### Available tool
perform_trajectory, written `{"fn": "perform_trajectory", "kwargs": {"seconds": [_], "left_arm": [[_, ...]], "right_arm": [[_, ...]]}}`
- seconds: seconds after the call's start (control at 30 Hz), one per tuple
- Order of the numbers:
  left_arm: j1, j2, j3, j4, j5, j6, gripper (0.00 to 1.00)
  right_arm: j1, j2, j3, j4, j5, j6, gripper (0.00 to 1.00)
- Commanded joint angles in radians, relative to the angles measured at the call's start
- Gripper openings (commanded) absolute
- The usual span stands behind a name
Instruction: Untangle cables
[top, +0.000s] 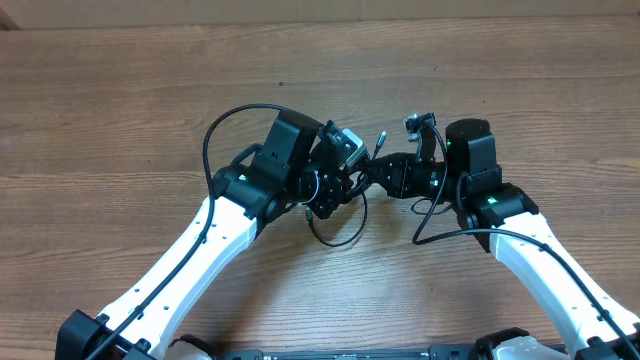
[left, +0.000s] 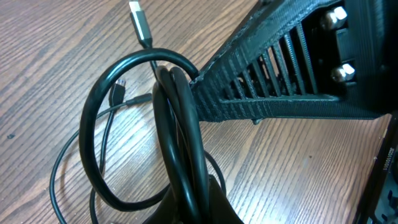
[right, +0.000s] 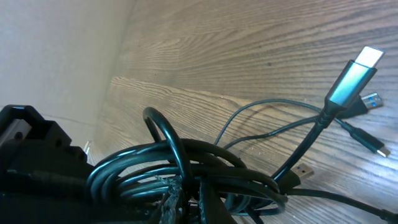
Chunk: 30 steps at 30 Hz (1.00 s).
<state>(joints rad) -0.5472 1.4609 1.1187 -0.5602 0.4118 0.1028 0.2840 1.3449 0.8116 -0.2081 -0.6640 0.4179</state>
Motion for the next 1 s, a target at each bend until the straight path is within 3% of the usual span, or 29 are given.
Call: {"fn": "perform_trajectory", "kwargs": {"seconds": [0.0,0.97], "left_arm": [[-0.024,-0.008,0.008,0.022,0.079,0.002,0.04],[-0.024,-0.008,0.008,0.023,0.057,-0.006,0.04]], "right_arm": [[0.003,-0.009,0.013,-0.021,0.035,-0.001,0.04],[0.003,-0.009,0.013,-0.124,0.035,-0.030,0.04]]}}
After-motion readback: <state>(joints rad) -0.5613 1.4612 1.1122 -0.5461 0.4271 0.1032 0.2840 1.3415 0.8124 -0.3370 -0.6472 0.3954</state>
